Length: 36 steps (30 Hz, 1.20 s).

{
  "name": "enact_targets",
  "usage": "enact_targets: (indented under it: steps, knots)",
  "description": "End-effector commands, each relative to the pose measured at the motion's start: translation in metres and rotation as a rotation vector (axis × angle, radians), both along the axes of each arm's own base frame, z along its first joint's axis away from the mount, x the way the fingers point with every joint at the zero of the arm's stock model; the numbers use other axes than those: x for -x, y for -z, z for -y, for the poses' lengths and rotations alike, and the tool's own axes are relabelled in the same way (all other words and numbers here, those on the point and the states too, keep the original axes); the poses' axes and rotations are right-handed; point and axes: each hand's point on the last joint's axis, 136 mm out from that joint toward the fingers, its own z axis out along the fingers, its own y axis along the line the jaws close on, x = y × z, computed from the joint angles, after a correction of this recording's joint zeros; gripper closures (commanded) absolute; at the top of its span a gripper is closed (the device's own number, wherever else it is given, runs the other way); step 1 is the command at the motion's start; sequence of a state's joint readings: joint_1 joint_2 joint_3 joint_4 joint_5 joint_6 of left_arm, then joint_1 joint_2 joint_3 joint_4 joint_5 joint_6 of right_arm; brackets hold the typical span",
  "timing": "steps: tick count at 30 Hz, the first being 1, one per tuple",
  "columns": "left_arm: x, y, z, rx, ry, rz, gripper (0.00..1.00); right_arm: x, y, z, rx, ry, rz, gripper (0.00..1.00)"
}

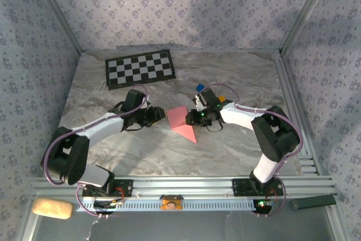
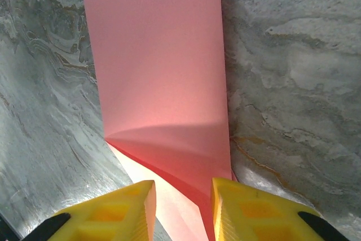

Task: Fold a paper plane with a square sheet of paper (pick it up from the middle)
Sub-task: Fourth fold the wing at the center of the table.

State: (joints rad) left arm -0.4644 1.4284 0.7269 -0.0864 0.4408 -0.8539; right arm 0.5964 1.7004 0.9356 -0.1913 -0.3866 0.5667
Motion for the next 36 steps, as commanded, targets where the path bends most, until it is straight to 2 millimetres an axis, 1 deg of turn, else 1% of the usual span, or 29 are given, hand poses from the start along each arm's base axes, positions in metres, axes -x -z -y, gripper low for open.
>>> enact_targets:
  steps: [1, 5, 11, 17, 22, 24, 31, 36]
  knots:
    - [-0.008, -0.01, 0.008, 0.032, 0.028, 0.019, 0.57, 0.004, 0.001, 0.003, 0.003, -0.037, -0.023, 0.69]
    - [-0.013, -0.007, 0.014, 0.047, 0.033, 0.01, 0.58, 0.008, 0.002, 0.0, -0.022, -0.061, -0.043, 0.69]
    - [-0.016, 0.004, 0.019, 0.069, 0.029, -0.024, 0.58, 0.016, 0.008, -0.003, -0.055, -0.088, -0.061, 0.72]
    - [-0.02, 0.008, 0.023, 0.079, 0.032, -0.041, 0.58, 0.015, 0.01, -0.003, -0.06, -0.087, -0.06, 0.82]
    - [-0.023, 0.01, 0.023, 0.069, 0.023, -0.048, 0.58, 0.015, 0.001, -0.008, -0.105, -0.082, -0.043, 0.88]
    - [-0.024, 0.01, 0.025, 0.073, 0.027, -0.052, 0.56, 0.014, -0.003, -0.01, -0.133, -0.077, -0.033, 0.9]
    - [-0.028, 0.013, 0.025, 0.078, 0.022, -0.075, 0.52, 0.01, -0.018, -0.014, -0.216, -0.058, -0.005, 0.94]
    - [-0.03, 0.015, 0.026, 0.083, 0.019, -0.098, 0.5, 0.007, -0.024, -0.012, -0.264, -0.043, 0.014, 0.95]
